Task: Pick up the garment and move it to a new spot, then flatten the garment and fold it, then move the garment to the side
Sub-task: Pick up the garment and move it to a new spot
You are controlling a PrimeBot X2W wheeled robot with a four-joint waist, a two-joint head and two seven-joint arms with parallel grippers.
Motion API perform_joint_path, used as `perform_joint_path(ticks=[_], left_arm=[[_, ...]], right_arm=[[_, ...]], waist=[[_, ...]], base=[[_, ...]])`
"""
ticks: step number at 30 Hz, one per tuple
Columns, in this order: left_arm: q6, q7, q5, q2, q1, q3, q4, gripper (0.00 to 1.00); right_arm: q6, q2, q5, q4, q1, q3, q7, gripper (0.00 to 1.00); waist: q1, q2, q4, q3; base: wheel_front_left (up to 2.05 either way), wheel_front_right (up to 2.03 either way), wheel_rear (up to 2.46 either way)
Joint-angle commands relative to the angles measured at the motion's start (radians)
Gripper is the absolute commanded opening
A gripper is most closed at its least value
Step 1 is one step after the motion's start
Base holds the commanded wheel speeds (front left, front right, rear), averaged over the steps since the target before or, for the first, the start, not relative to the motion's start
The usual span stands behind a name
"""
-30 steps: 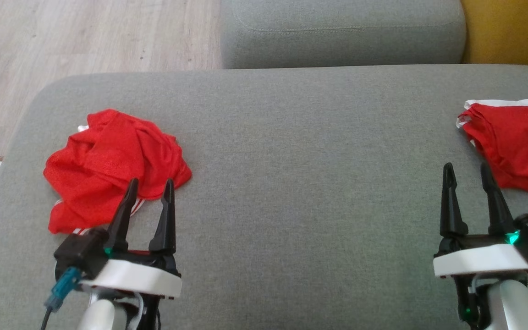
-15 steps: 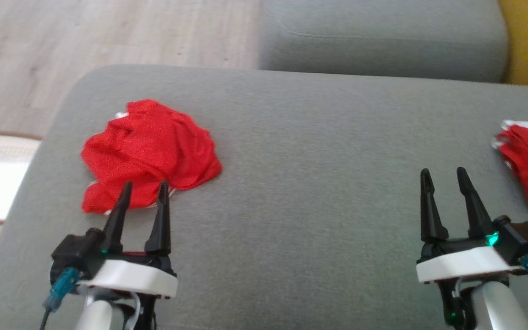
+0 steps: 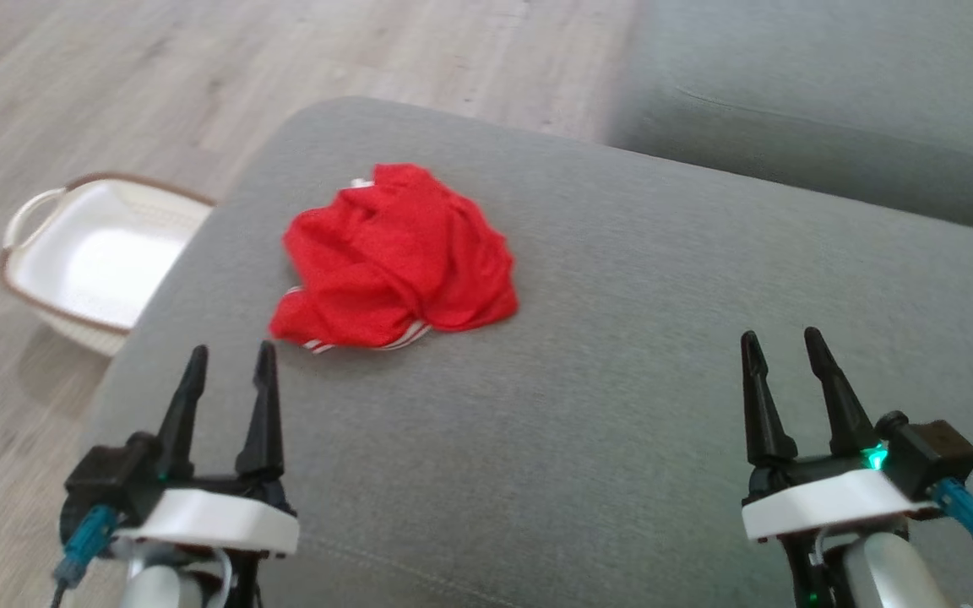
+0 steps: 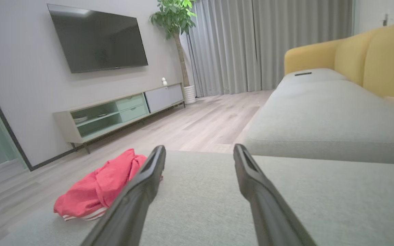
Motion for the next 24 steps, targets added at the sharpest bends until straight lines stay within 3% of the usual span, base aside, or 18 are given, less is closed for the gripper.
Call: perform_joint_path(ticks=[1,8,18,24], left_arm=[[-0.002,-0.006,0.007,0.006,-0.029,0.044,-0.033,1.0],[-0.014,-0.006,0.012,0.006,-0.023,0.067,-0.034,1.0],[-0.045,-0.006,0.049,0.012,-0.096,0.073,0.035,1.0],[-0.067,0.002,0.066,0.115,-0.266,-0.022,0.213,1.0]], right_arm=[[-0.001,-0.004,0.01,-0.029,-0.019,0.028,-0.011,1.0],[-0.001,-0.004,0.015,-0.03,-0.015,0.029,-0.011,1.0],[-0.001,-0.004,-0.025,-0.033,-0.048,0.003,-0.011,1.0],[-0.001,-0.004,-0.077,-0.053,-0.08,-0.045,-0.011,1.0]], waist=[[0.0,0.0,0.038,-0.004],[0.0,0.0,0.074,0.005],[0.0,0.0,0.029,0.09],[0.0,0.0,-0.014,0.184]], base=[[0.0,0.0,0.0],[0.0,0.0,0.0],[0.0,0.0,0.0],[0.0,0.0,0.0]])
